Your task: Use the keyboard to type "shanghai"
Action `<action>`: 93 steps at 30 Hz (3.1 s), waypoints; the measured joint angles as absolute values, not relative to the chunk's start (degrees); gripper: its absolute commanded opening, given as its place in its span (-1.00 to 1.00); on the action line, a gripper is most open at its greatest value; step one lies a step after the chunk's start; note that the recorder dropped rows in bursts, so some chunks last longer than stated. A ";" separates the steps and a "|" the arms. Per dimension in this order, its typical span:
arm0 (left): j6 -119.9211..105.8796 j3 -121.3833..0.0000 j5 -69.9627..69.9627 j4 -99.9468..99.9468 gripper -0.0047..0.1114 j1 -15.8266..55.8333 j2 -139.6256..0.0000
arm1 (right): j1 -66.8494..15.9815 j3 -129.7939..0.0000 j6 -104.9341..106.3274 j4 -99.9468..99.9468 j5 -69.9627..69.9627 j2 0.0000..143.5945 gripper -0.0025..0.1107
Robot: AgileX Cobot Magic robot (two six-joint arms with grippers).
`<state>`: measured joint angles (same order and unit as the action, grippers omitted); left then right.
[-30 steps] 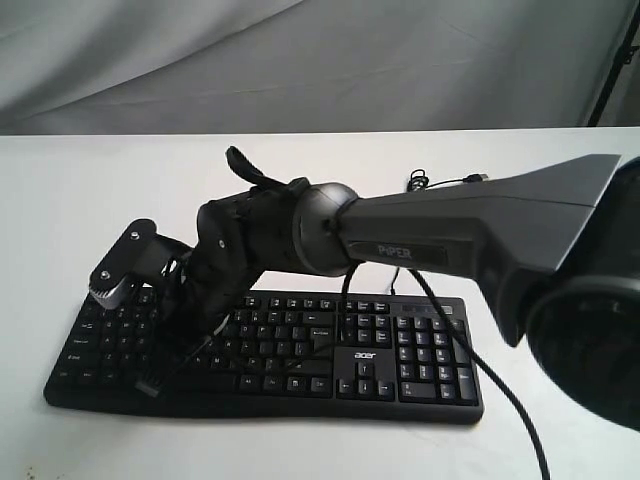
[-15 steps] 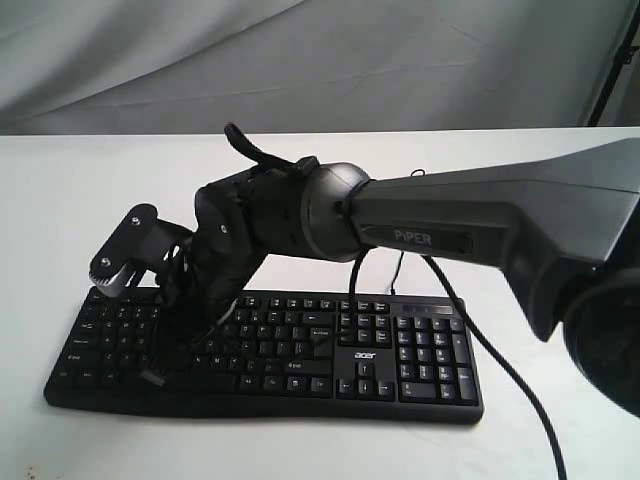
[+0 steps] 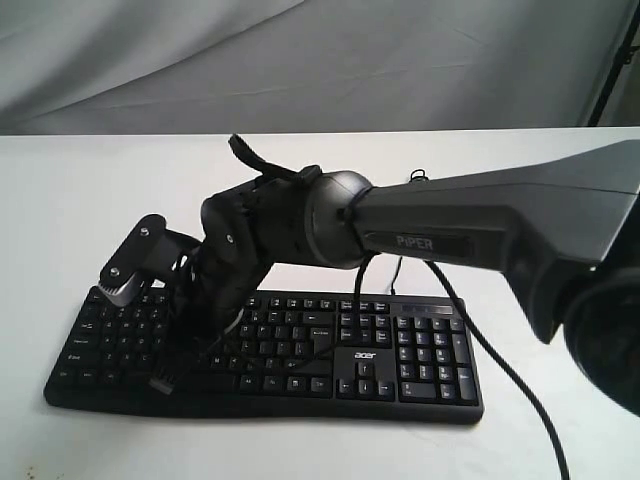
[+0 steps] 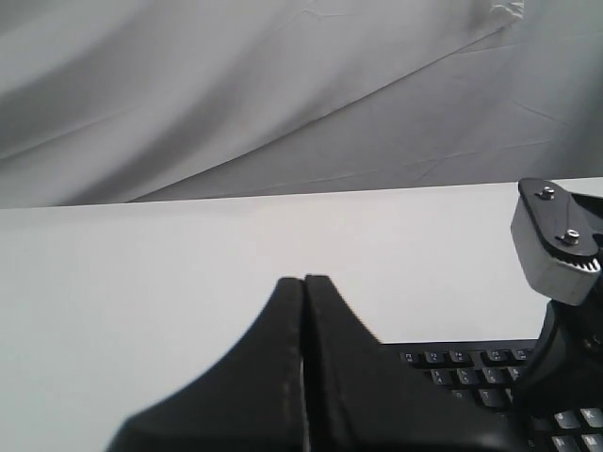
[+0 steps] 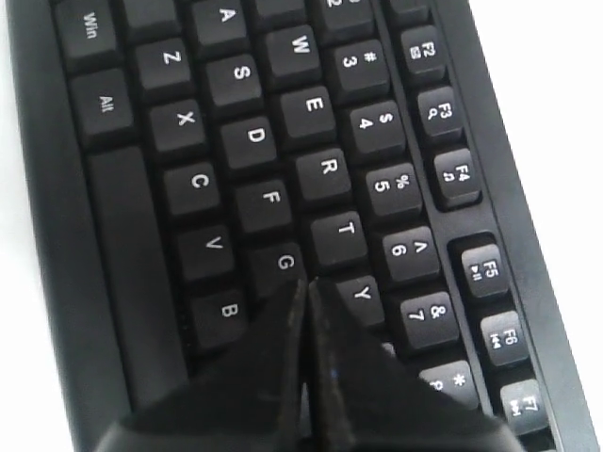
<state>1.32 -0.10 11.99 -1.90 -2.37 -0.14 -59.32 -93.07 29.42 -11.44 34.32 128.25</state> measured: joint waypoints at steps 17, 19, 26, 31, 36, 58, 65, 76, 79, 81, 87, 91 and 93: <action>1.32 -0.10 11.99 -1.90 -0.92 -2.37 -0.14 | -59.22 -93.07 29.78 -12.12 33.07 128.36 -0.96; 1.32 -0.10 11.99 -1.90 -0.92 -2.37 -0.14 | -59.22 -93.07 29.78 -12.12 33.07 128.36 -0.96; 1.32 -0.10 11.99 -1.90 -0.92 -2.37 -0.14 | -59.22 -93.07 29.78 -12.12 33.07 128.36 -0.96; 1.32 -0.10 11.99 -1.90 -0.92 -2.37 -0.14 | -59.22 -93.07 29.78 -12.12 33.30 128.36 -0.96; 1.32 -0.10 11.99 -1.90 -0.92 -2.37 -0.14 | -59.22 -93.07 29.78 -12.23 33.51 128.36 -0.96; 1.32 -0.10 11.99 -1.90 -0.92 -2.37 -0.14 | -59.22 -91.17 29.78 -12.46 32.36 128.36 -0.96; 1.32 -0.10 11.99 -1.90 -0.92 -2.37 -0.14 | -59.22 -91.15 29.78 -12.81 32.02 128.36 -0.96; 1.32 -0.10 11.99 -1.90 -0.92 -2.37 -0.14 | -59.22 -91.02 29.78 -12.96 31.33 128.36 -0.96; 1.32 -0.10 11.99 -1.90 -0.92 -2.37 -0.14 | -59.22 -91.02 29.78 -12.96 31.11 128.36 -0.96; 1.32 -0.10 11.99 -1.90 -0.92 -2.37 -0.14 | -59.22 -91.02 29.89 -12.96 30.74 128.25 -0.96; 1.32 -0.10 11.99 -1.90 -0.92 -2.37 -0.14 | -59.22 -91.02 31.42 -13.39 27.67 125.64 -0.96; 1.32 -0.10 11.99 -1.90 -0.92 -2.37 -0.14 | -59.22 -96.96 34.27 -17.39 30.74 128.32 -0.96; 1.32 -0.10 11.99 -1.90 -0.92 -2.37 -0.14 | -59.22 -101.81 34.51 -17.94 32.53 130.36 -0.96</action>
